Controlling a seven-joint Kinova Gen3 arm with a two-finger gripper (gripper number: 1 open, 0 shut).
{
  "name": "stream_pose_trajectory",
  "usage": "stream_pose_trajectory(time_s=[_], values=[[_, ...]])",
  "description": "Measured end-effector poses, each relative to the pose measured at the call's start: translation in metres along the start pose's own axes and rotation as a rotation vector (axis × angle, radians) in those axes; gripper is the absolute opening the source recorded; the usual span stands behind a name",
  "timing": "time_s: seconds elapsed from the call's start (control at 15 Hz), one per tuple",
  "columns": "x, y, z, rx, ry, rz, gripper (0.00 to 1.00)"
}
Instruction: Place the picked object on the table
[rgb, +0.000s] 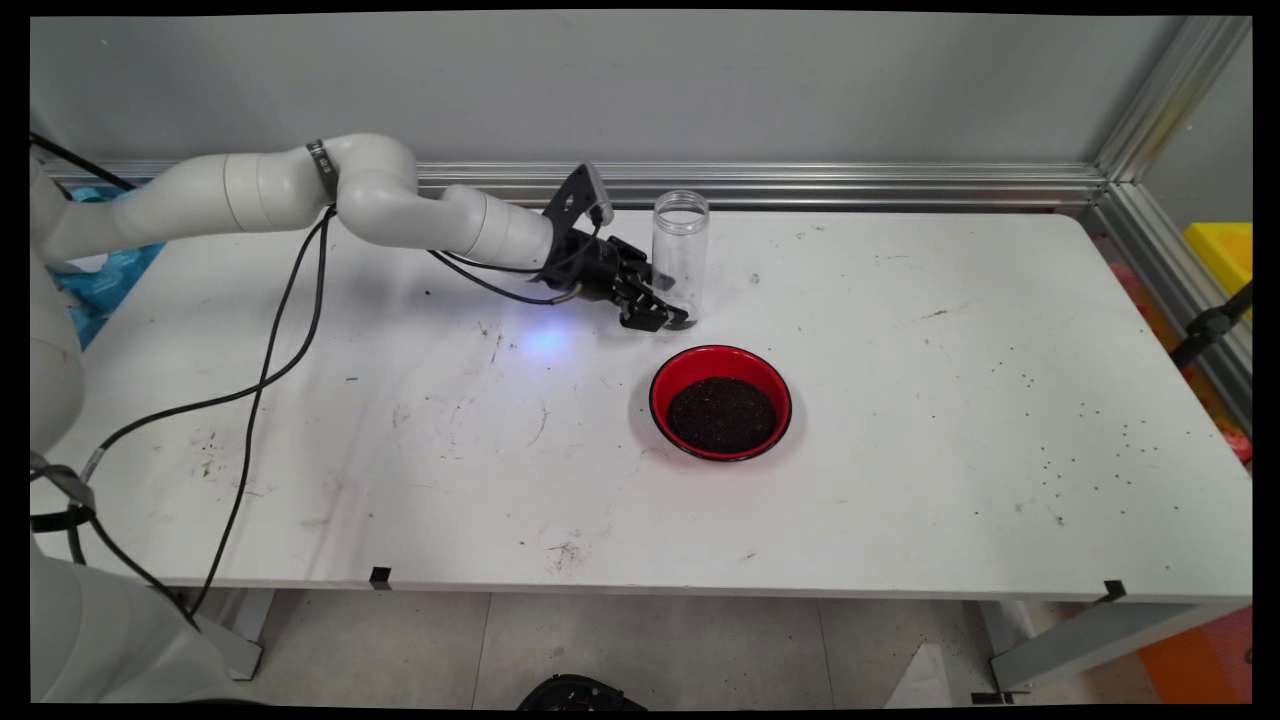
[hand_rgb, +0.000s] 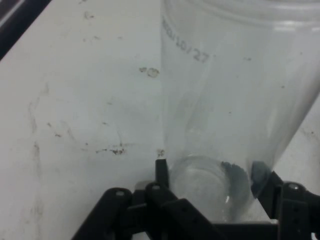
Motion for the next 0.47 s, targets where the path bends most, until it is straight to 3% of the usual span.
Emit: stream_pose_trajectory(time_s=[0.2, 0.27, 0.47], values=[[-0.0018, 0.0001, 0.0021, -0.004, -0.001, 0.0, 0.0], [-0.0023, 0.0002, 0.0024, -0.005, -0.002, 0.0, 1.0], [-0.0072, -0.0067, -0.0033, 0.007, -0.001, -0.01, 1.0]])
